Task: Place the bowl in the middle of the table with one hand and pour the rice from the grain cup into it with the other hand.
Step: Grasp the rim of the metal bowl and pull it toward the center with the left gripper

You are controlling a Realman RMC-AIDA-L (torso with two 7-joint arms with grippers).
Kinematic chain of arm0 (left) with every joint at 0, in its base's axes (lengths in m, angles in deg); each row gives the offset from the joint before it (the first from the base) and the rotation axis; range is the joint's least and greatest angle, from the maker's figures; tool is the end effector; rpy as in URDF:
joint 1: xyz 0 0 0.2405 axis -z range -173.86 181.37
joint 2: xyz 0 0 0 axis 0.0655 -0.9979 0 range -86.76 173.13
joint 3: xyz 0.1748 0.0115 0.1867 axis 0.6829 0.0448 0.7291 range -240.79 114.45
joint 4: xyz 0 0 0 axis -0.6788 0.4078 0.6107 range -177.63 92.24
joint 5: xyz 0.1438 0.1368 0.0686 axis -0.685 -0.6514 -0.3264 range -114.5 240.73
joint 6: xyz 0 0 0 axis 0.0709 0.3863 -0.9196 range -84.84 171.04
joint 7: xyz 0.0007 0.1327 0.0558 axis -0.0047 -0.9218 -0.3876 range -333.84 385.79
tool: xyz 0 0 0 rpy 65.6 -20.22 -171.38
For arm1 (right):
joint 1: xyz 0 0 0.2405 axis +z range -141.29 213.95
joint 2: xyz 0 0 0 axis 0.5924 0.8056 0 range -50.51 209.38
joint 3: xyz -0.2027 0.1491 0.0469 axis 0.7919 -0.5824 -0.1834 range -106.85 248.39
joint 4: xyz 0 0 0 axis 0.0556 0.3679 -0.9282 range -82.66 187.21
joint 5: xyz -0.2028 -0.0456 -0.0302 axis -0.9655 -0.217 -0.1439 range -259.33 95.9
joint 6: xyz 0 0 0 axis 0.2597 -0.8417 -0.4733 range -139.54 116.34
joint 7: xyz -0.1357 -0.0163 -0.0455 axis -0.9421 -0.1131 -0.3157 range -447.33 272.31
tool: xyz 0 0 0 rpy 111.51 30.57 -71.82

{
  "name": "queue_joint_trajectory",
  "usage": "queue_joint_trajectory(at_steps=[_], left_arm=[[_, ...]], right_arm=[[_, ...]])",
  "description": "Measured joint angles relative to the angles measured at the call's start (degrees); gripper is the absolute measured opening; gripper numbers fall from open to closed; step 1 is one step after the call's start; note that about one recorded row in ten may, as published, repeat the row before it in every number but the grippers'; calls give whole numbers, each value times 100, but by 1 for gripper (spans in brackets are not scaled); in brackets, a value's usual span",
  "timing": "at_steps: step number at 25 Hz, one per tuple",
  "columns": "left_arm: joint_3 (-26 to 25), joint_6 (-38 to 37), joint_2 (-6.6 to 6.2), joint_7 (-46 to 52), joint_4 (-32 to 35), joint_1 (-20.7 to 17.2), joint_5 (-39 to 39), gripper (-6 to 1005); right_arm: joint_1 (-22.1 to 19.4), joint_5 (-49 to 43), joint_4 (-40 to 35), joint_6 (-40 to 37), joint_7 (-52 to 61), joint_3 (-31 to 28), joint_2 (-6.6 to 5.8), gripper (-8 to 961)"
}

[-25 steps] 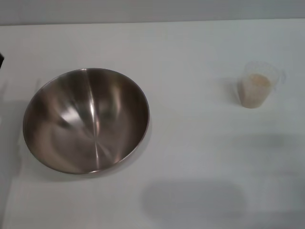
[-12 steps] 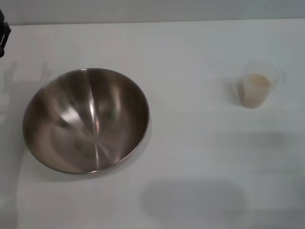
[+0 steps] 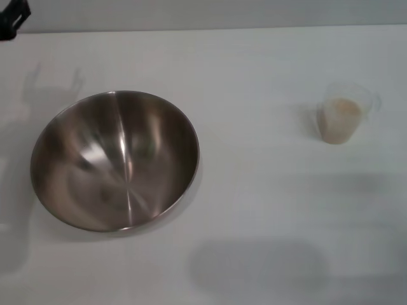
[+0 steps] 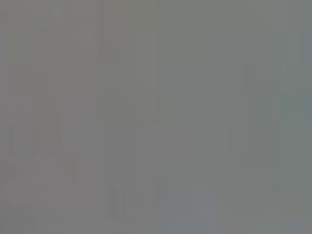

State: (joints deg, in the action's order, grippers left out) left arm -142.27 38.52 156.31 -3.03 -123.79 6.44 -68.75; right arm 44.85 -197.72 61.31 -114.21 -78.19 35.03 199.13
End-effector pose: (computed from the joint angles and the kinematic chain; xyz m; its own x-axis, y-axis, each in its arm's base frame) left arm -0.2396 0.3574 0.0682 0.7524 0.1020 0.6508 0.6587 -0.1219 -0.7425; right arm 0.3410 0.2073 0.0325 0.6170 0.4224 -0.6640 -0.7334 0.0026 -0.6798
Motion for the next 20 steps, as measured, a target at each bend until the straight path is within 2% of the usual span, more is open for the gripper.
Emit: queue_joint_trajectory(at_steps=[1, 2, 4, 5, 6, 7, 10, 13, 14, 15, 16, 17, 18, 19, 20], left_arm=[[0, 0, 0, 0, 0, 0, 0, 858], [-237, 491, 79, 0, -148, 4, -30, 858], [-999, 1938, 334, -4, -579, 83, -42, 858], [-1549, 2943, 478, 3, -870, 219, -18, 858], [-1549, 2943, 478, 3, -870, 219, -18, 858], [-1836, 3636, 499, 36, -1033, 370, 26, 858], [-2027, 4086, 505, -159, -1184, 514, -37, 858], [-1872, 3837, 536, -493, -1250, 421, -244, 858], [-1705, 3543, 542, -640, -1257, 322, -339, 858], [-1260, 2653, 533, -871, -1258, 65, -472, 858], [-1260, 2653, 533, -871, -1258, 65, -472, 858], [-1043, 2014, 527, -1008, -1242, -64, -540, 858], [-689, 1044, 540, -1280, -1143, -245, -670, 857], [-689, 1044, 540, -1280, -1143, -245, -670, 857], [-385, 90, 551, -1552, -957, -348, -800, 857]], right_arm=[[0, 0, 0, 0, 0, 0, 0, 834], [13, -1, 2, 3, 0, 29, 1, 834], [16, -1, 2, 5, 0, 31, 1, 834], [17, -1, 2, 9, 0, 32, 1, 834], [18, -1, 2, 13, 0, 33, 1, 834], [18, -1, 2, 13, 0, 33, 1, 834], [14, -1, 2, 46, 0, 33, 1, 834], [9, -1, 1, 66, 0, 33, 1, 834], [2, -1, 1, 73, 0, 33, 1, 834], [-14, -1, 2, 76, 0, 33, 1, 834], [-14, -1, 2, 76, 0, 33, 1, 834], [-19, -1, 2, 76, 0, 32, 2, 834], [-23, -1, 2, 77, 0, 33, 2, 834], [-23, -1, 2, 77, 0, 33, 2, 835], [-20, -1, 2, 77, 0, 33, 2, 835]])
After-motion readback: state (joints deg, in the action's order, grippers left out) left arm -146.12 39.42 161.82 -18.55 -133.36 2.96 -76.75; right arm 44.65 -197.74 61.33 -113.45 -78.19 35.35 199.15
